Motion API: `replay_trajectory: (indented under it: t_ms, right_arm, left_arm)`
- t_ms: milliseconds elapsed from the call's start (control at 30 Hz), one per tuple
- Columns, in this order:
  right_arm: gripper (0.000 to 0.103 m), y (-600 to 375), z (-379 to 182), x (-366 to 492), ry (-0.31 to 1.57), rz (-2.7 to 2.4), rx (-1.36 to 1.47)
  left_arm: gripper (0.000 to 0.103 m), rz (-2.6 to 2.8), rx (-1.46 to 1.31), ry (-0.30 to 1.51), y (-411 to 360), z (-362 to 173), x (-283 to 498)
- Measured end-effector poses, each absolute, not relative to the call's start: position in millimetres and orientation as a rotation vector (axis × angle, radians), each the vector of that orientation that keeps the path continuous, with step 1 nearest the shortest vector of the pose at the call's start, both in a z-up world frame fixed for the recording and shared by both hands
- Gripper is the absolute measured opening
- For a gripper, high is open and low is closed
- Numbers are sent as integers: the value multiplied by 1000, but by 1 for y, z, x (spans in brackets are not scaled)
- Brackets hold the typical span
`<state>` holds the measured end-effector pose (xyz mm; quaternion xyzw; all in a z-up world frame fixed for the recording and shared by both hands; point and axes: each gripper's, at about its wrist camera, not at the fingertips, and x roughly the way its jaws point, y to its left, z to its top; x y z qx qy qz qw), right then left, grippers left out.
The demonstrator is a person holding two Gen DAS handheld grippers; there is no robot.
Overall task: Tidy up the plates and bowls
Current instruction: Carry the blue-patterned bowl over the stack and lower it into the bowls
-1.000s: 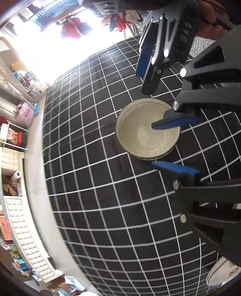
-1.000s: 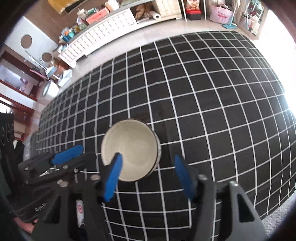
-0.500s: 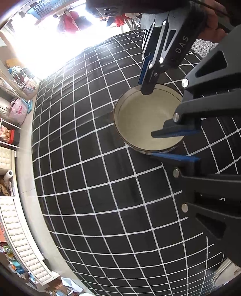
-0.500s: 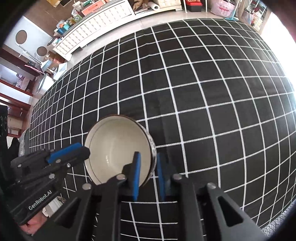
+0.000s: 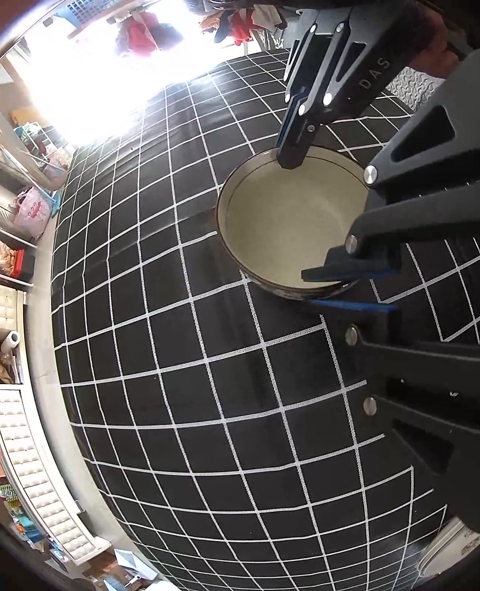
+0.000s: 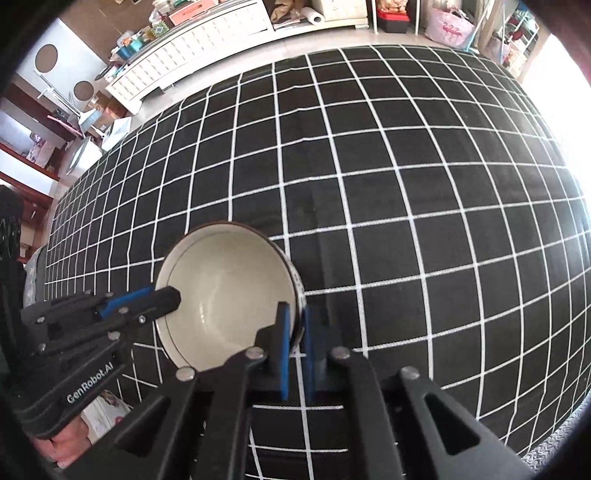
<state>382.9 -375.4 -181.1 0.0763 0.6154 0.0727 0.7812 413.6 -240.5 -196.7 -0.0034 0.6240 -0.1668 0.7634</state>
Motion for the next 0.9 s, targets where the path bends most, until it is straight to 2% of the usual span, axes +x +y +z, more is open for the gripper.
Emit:
replay_trajectory:
  t_ms: [600,900]
  right_arm:
    - [8,-358,-170,375,1316,136,183]
    - [8,-320,-133,351,1282,176,169]
  left_arm:
    - [6,-345,33,1355,-246,-189,398]
    - [6,-324,-5,1311,-203,-147,367]
